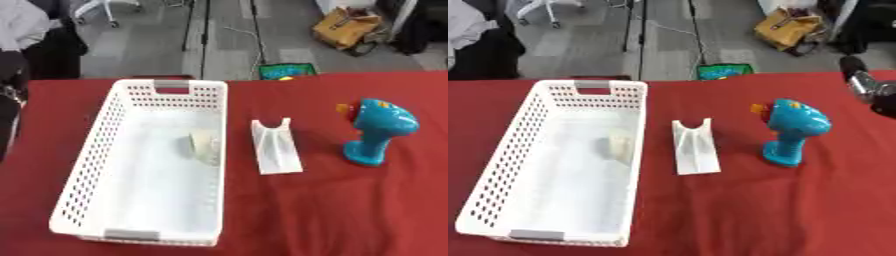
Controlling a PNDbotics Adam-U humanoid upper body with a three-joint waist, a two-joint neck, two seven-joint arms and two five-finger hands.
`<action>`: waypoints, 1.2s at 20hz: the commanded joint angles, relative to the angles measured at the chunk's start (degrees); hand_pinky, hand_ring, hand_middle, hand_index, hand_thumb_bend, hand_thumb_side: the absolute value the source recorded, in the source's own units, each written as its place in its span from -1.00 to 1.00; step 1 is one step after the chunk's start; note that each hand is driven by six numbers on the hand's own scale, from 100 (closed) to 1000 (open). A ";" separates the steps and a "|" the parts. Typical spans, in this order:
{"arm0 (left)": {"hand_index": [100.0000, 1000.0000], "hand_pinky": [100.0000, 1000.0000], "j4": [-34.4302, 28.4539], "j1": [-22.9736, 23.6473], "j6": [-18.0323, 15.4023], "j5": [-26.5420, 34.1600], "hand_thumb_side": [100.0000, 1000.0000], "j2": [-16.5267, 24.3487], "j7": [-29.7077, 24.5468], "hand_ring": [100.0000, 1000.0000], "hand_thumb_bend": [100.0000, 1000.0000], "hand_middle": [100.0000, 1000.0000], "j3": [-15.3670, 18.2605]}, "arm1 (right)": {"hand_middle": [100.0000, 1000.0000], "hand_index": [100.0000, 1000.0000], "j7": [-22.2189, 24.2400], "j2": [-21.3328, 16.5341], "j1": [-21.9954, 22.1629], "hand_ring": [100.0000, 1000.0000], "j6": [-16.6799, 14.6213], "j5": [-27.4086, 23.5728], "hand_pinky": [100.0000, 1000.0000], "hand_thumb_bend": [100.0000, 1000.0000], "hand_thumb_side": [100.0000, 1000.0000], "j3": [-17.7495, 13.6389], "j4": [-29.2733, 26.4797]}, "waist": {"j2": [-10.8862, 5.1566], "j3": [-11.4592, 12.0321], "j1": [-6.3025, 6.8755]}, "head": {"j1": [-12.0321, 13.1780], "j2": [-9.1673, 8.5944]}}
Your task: Pick up objects on the table and place them in the box.
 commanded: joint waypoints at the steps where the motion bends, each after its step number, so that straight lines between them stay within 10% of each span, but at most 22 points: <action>1: 0.32 0.13 -0.57 -0.15 -1.41 -2.71 0.84 2.20 -1.74 -0.13 -1.00 0.05 -0.43 | 0.80 0.95 2.36 -3.19 -1.29 0.78 0.65 0.65 0.76 -0.46 1.00 0.69 -0.67 | -1.58 -0.22 -0.27 | -2.06 -0.89; 8: 0.31 0.14 -0.57 0.48 -2.32 -5.37 0.84 2.34 -2.09 -0.13 -1.00 0.05 -1.08 | 0.86 0.98 6.09 -3.15 -4.44 0.89 0.78 -1.93 0.92 -0.36 0.92 3.81 1.64 | -2.22 0.08 -0.61 | -5.68 -1.36; 24: 0.31 0.14 -0.57 0.50 -1.89 -6.09 0.84 1.43 -1.77 -0.13 -1.00 0.05 -1.61 | 0.88 1.00 13.75 2.57 -12.56 0.89 -3.52 -8.46 0.90 0.02 0.50 10.87 9.57 | -2.62 1.34 -0.52 | -5.17 -1.91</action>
